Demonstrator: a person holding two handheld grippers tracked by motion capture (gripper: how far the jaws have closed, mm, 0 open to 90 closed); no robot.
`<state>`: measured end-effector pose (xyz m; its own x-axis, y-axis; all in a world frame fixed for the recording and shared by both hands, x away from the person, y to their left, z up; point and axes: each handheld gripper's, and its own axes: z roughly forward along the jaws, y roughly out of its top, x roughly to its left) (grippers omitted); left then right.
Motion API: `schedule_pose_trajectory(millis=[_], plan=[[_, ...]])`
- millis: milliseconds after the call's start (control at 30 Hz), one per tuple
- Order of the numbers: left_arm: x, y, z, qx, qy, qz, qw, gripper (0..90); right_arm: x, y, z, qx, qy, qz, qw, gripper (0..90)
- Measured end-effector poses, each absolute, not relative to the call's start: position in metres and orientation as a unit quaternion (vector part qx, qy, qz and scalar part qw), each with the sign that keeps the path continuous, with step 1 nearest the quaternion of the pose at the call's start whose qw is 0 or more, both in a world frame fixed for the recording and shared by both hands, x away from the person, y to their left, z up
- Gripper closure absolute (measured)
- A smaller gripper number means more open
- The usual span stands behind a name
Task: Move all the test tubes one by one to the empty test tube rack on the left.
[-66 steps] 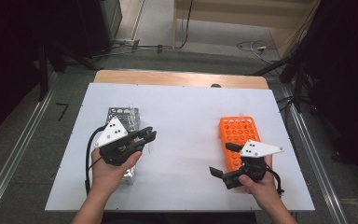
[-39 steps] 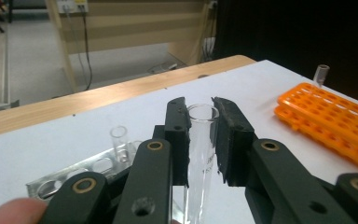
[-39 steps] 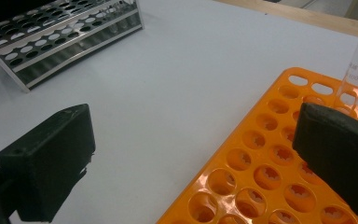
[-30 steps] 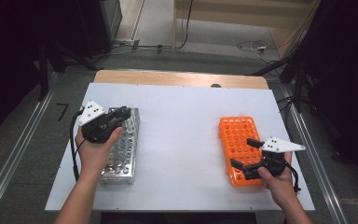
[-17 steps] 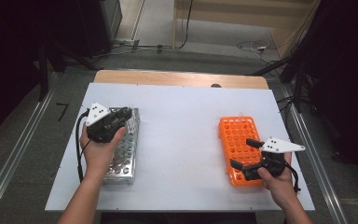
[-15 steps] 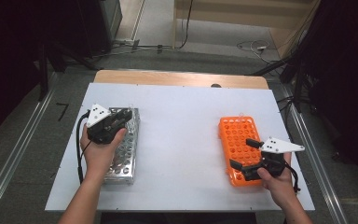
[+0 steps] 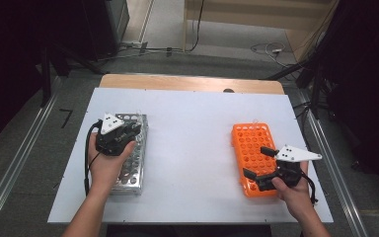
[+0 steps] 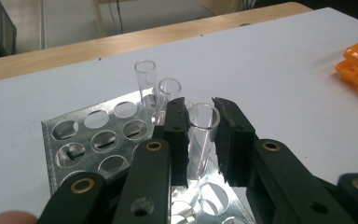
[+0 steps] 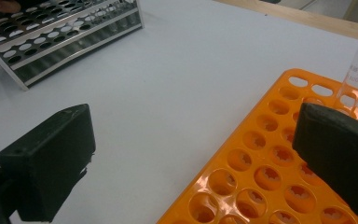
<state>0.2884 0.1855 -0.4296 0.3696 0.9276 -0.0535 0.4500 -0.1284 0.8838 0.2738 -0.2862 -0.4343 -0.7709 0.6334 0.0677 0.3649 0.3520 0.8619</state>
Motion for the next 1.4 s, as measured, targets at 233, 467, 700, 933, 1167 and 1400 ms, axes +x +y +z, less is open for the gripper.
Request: schedule_pose_trajectory(millis=[233, 467, 700, 933, 1167, 1400], plan=[[0.288, 0.185, -0.429, 0.701, 0.498, 0.254, 0.442, 70.9, 0.274, -0.287, -0.433, 0.306, 0.81, 0.481, 0.135, 0.0], [0.284, 0.186, -0.427, 0.692, 0.495, 0.247, 0.464, 54.2, 0.275, -0.29, -0.432, 0.309, 0.809, 0.482, 0.136, 0.0], [0.275, 0.187, -0.422, 0.682, 0.49, 0.235, 0.49, 24.0, 0.276, -0.297, -0.429, 0.318, 0.802, 0.486, 0.138, 0.0], [0.257, 0.187, -0.417, 0.684, 0.456, 0.21, 0.529, 1.5, 0.279, -0.298, -0.428, 0.322, 0.8, 0.487, 0.135, 0.0], [0.236, 0.185, -0.414, 0.688, 0.425, 0.2, 0.554, 0.0, 0.283, -0.297, -0.427, 0.329, 0.798, 0.487, 0.134, 0.0], [0.217, 0.182, -0.415, 0.687, 0.41, 0.196, 0.567, 0.0, 0.291, -0.3, -0.425, 0.346, 0.79, 0.488, 0.134, 0.0]])
